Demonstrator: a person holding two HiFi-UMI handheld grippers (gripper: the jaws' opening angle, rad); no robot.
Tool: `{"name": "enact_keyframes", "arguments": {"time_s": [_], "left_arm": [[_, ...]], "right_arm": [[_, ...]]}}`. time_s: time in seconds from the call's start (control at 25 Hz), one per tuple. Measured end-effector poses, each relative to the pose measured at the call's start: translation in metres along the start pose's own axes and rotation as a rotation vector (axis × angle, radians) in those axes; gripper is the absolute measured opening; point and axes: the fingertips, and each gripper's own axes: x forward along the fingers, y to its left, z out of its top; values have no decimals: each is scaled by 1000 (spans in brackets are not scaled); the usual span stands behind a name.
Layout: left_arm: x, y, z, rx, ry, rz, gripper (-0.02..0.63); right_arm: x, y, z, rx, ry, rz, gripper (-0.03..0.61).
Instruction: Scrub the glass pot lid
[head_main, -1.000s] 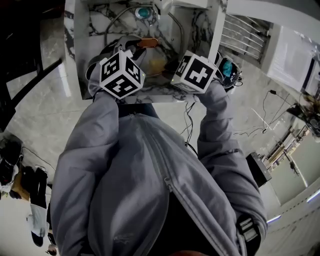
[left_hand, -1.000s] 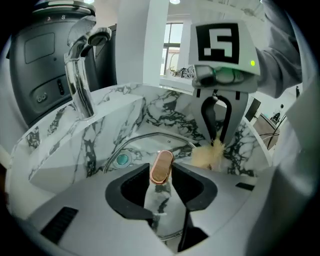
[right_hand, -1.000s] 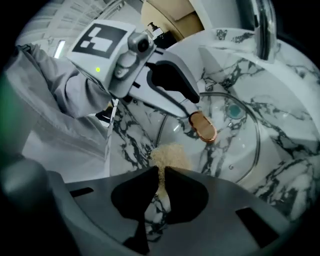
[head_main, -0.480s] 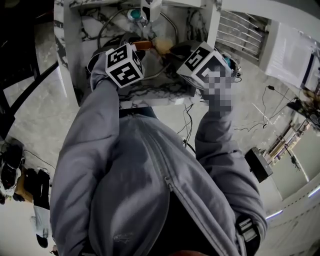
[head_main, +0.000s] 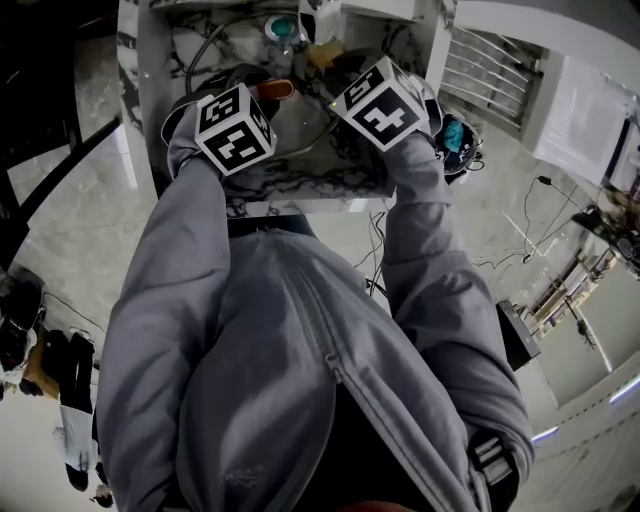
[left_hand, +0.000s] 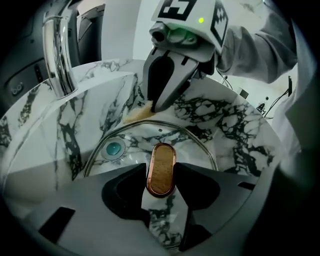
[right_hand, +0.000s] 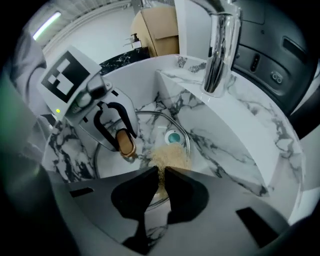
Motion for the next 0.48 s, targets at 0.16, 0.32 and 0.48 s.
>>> {"name": "enact_keyframes", "arguments": {"time_s": [0.16, 0.32, 0.48], "left_arm": [[-3, 2, -4, -11, -1, 3, 195], [-4, 4, -9, -25, -5, 3, 195], [-3, 4, -9, -29, -8, 5, 195]], "right_arm": [[22, -19, 2, -73, 57, -87, 54], [36, -27, 5, -66, 38, -119, 54], [51, -24, 2, -113, 56, -111, 54]]}}
